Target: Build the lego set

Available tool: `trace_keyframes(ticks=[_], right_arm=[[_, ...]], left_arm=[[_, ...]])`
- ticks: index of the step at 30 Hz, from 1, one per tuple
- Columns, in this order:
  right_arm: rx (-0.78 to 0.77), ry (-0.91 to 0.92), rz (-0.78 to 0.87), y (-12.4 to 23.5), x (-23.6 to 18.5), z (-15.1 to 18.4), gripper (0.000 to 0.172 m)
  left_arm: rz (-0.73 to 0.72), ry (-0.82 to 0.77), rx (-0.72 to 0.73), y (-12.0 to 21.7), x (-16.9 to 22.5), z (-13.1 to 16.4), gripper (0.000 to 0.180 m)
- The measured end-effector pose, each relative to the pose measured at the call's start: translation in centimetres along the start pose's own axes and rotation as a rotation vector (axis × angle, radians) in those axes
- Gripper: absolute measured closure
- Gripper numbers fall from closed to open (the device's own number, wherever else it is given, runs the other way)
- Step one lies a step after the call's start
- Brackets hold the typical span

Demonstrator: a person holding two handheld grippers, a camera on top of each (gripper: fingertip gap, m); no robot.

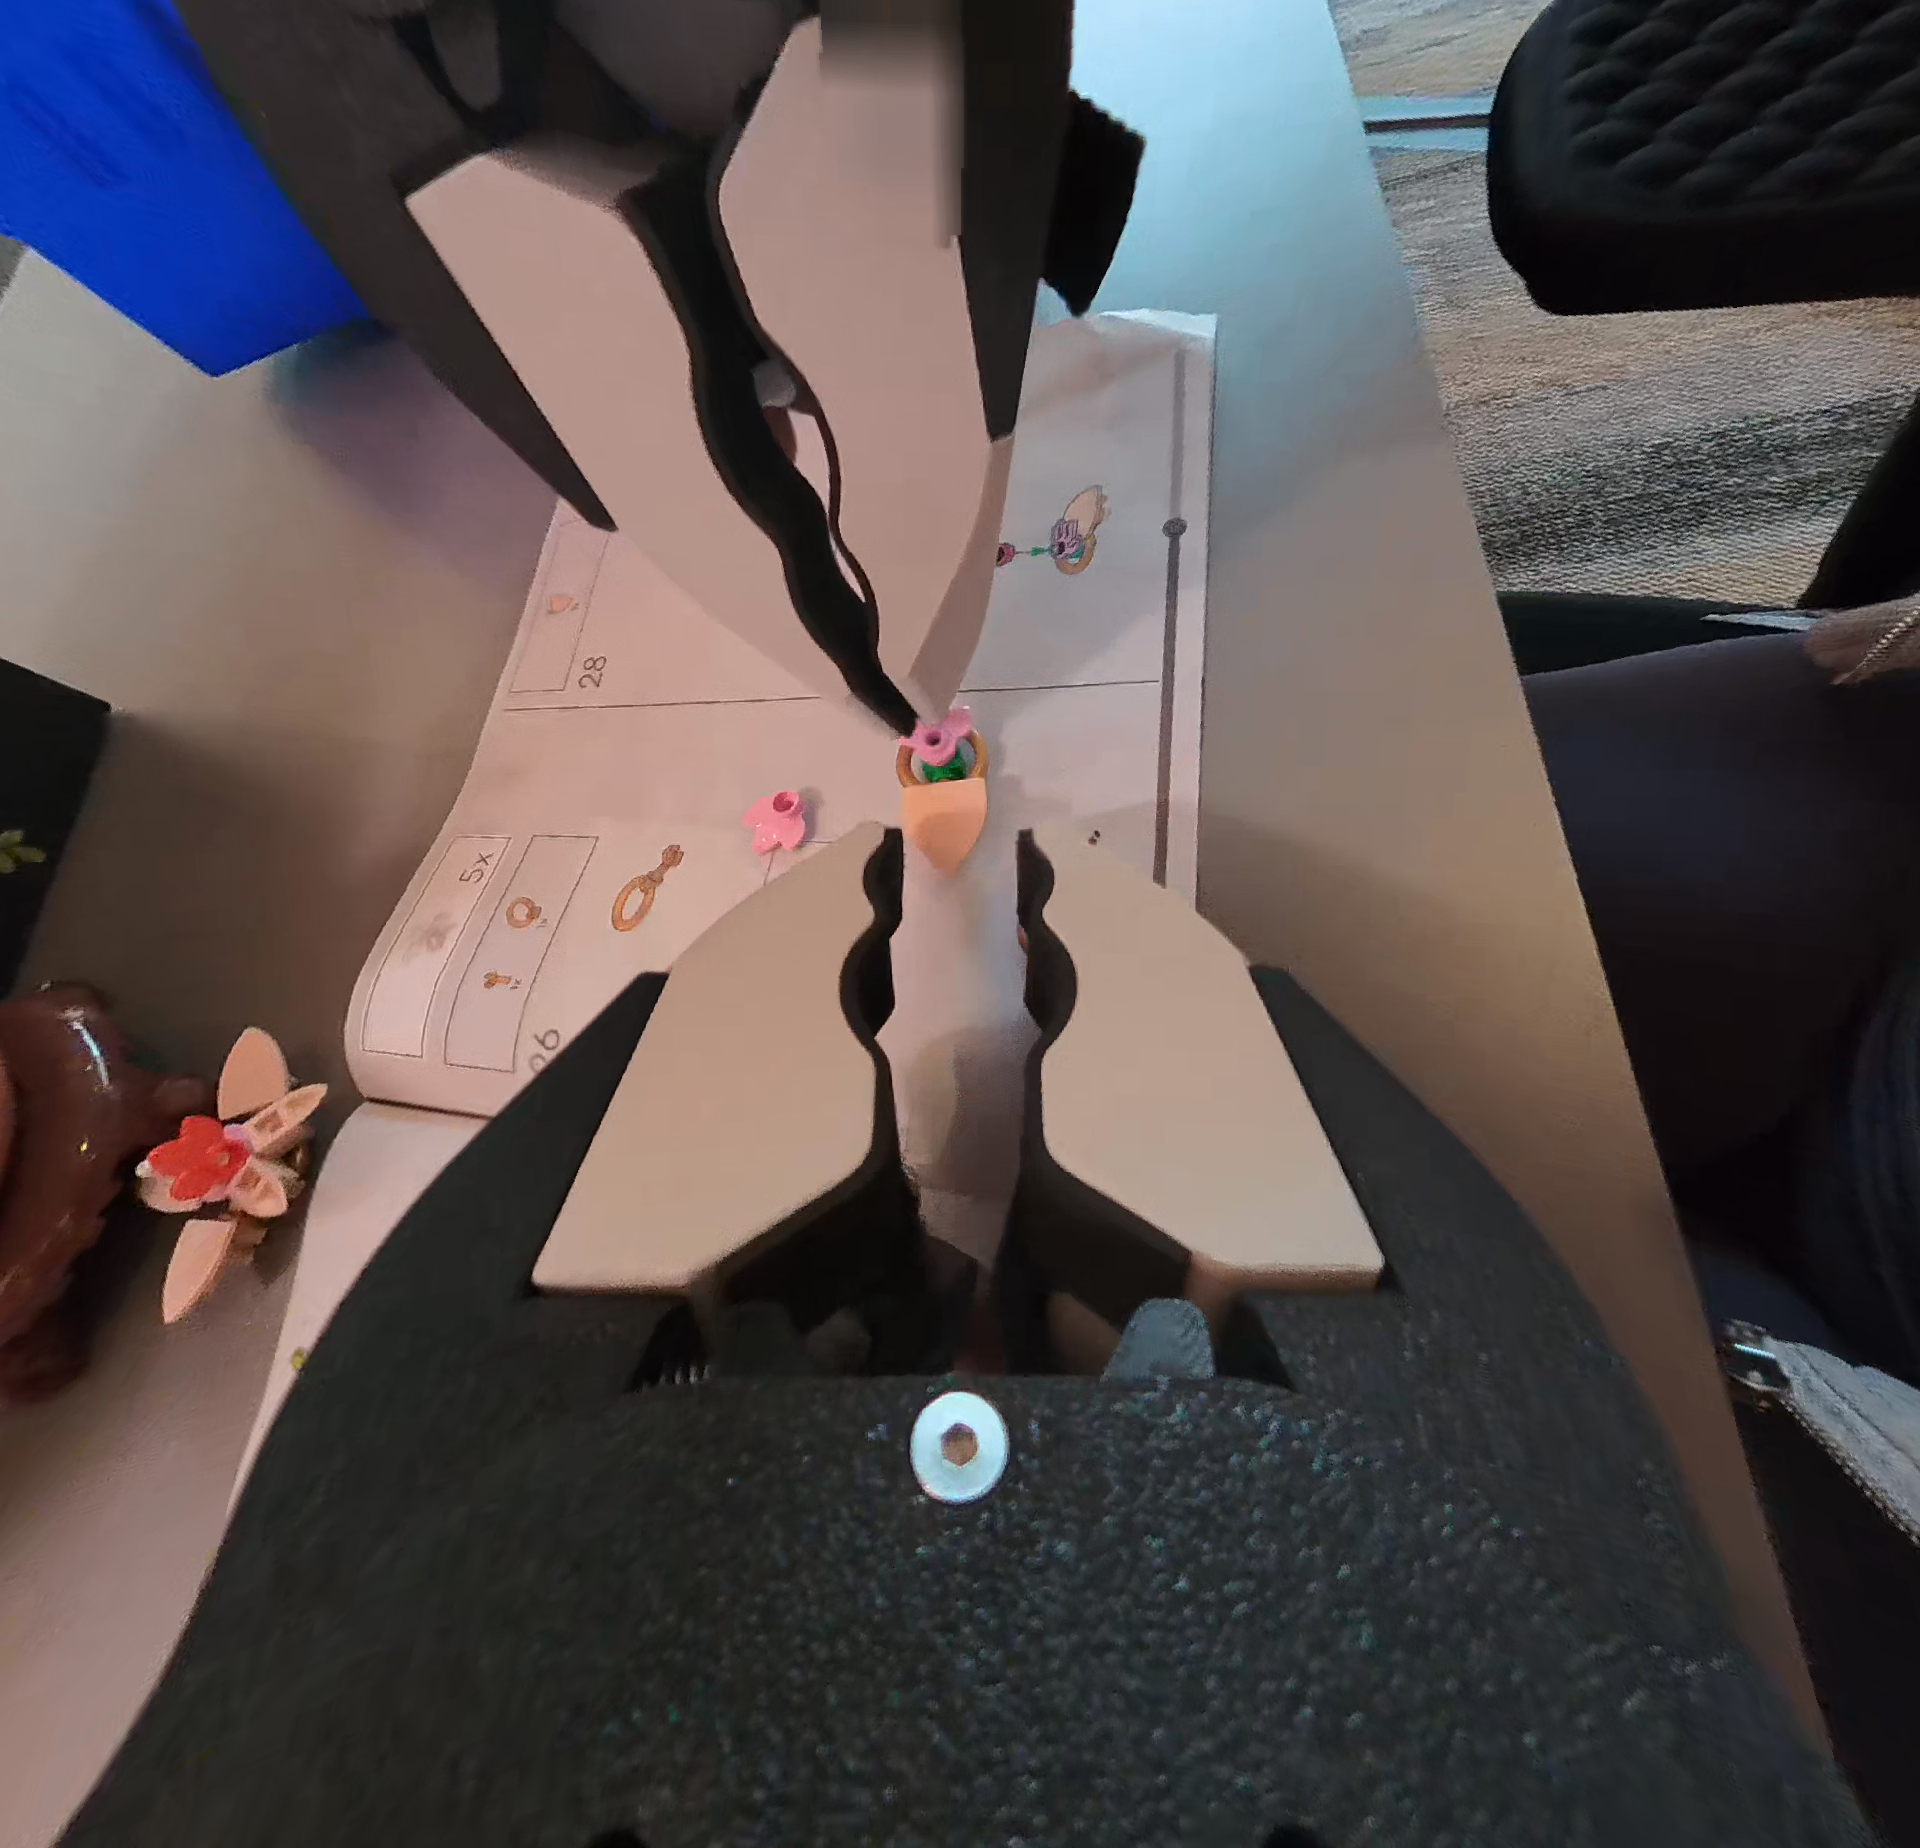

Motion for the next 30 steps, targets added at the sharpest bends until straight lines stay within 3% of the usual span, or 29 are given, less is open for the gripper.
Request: trace_keyframes(ticks=[11, 30], right_arm=[[-0.072, 0.006, -0.007, -0.49, -0.09, 0.11, 0.172], [-0.174, 0.003, 0.013, -0.52, 0.11, -0.21, 0.172]], left_arm=[[-0.048, 0.034, -0.020, -0.35, -0.55, 0.22, 0.170], [-0.038, 0.079, 0.013, -0.07, -0.89, 0.06, 0.172]])
Point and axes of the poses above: each gripper's, where its closed fingertips meet, y back along the fingers, z out of its underside, x = y × z across the jaws, the point moved 2 cm from there along y, back along the fingers, and after that the axes turned 2 degrees about z, right-handed, at the moved point
